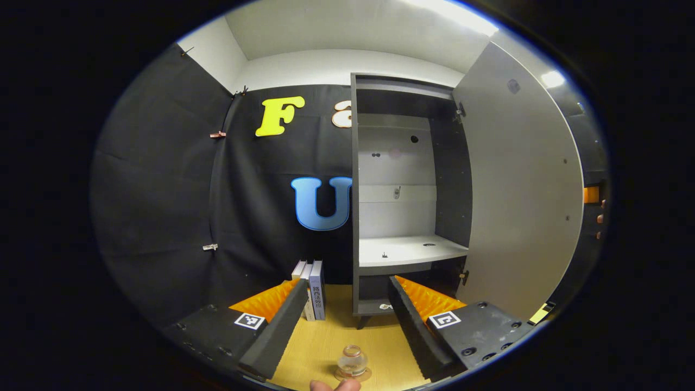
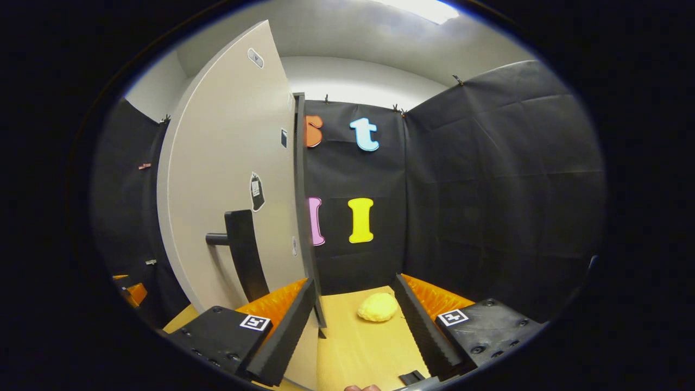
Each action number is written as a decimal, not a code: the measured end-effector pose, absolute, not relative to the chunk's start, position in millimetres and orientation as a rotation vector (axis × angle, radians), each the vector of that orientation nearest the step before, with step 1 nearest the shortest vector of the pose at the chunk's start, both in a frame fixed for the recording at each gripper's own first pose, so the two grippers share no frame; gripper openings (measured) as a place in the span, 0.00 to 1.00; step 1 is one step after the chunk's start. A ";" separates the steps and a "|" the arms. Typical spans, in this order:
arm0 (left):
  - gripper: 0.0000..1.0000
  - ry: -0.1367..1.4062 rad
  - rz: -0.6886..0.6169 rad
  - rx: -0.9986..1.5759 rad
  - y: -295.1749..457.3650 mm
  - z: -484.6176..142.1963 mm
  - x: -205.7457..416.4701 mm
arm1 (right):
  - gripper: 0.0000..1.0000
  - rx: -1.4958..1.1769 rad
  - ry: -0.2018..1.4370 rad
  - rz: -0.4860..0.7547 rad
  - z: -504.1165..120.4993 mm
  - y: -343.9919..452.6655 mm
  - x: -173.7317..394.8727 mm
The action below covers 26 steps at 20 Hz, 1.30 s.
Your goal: Open the cabinet door with the right hand, grasp the bottle in the cabinet with the left hand and place it on the coaster, then close the cabinet door with the right hand.
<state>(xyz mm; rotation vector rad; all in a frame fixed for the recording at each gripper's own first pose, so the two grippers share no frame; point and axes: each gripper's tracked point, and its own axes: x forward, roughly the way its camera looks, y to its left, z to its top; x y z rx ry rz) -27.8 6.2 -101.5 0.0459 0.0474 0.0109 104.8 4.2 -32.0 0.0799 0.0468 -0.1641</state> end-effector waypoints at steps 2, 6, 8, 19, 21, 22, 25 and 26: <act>0.94 0.049 0.013 0.038 7.8 -102.7 -28.0 | 0.96 0.088 0.047 -0.140 -32.1 14.1 105.7; 0.94 0.050 0.019 0.039 10.2 -102.0 -29.1 | 0.96 0.123 0.053 -0.068 -33.8 39.1 106.8; 0.94 0.048 0.024 0.043 11.3 -101.2 -29.5 | 0.96 0.150 0.064 -0.020 -34.5 55.9 106.9; 0.94 0.041 0.030 0.053 10.3 -95.1 -31.0 | 0.99 0.118 0.137 0.269 -49.6 112.8 87.7; 0.94 0.040 0.030 0.053 10.2 -95.4 -31.9 | 0.99 0.107 0.140 0.274 -49.5 112.2 87.3; 0.94 0.040 0.030 0.054 9.9 -94.9 -32.5 | 0.99 0.105 0.139 0.279 -50.4 114.1 87.3; 0.94 0.038 0.033 0.060 11.6 -93.7 -34.1 | 0.98 0.105 0.133 0.283 -49.2 115.6 87.5; 0.93 0.039 0.035 0.060 11.0 -94.2 -34.8 | 0.98 0.100 0.129 0.280 -48.4 114.7 88.1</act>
